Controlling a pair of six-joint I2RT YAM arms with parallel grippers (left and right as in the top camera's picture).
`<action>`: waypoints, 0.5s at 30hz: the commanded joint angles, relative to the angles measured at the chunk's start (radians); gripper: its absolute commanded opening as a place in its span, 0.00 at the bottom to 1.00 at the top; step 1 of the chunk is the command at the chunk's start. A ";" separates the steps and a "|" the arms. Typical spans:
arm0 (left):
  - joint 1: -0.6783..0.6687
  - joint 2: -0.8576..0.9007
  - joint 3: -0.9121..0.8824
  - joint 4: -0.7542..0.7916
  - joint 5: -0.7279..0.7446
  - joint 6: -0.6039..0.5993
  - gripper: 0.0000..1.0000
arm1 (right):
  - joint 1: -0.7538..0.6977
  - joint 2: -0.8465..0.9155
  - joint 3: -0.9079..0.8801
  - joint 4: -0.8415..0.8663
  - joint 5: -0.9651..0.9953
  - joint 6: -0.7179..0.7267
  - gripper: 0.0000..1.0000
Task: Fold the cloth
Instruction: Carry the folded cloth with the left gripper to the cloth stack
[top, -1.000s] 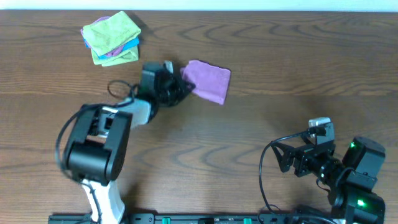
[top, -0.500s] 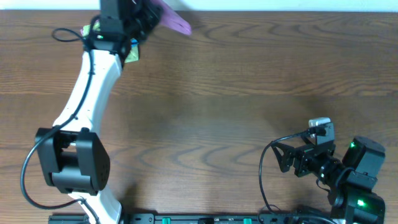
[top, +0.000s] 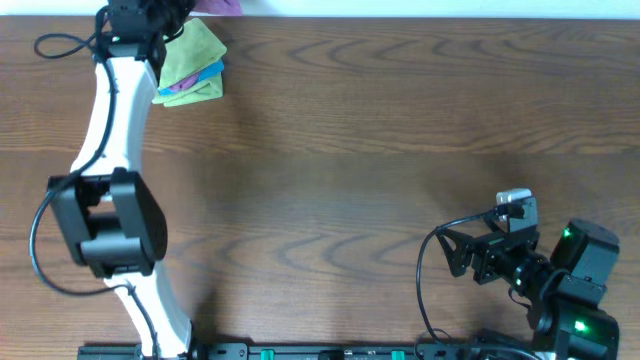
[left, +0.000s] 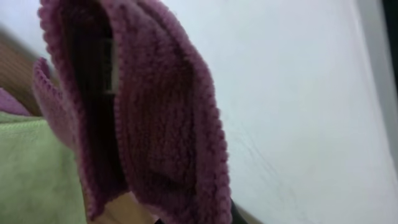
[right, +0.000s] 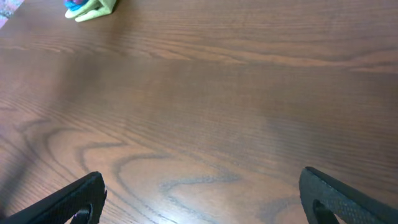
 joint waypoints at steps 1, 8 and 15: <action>0.001 0.055 0.072 0.007 0.010 0.030 0.06 | -0.005 -0.005 -0.004 -0.002 -0.013 -0.013 0.99; 0.010 0.115 0.105 -0.007 0.001 0.076 0.05 | -0.005 -0.005 -0.004 -0.002 -0.013 -0.013 0.99; 0.035 0.117 0.105 -0.097 -0.051 0.174 0.05 | -0.005 -0.005 -0.004 -0.002 -0.013 -0.013 0.99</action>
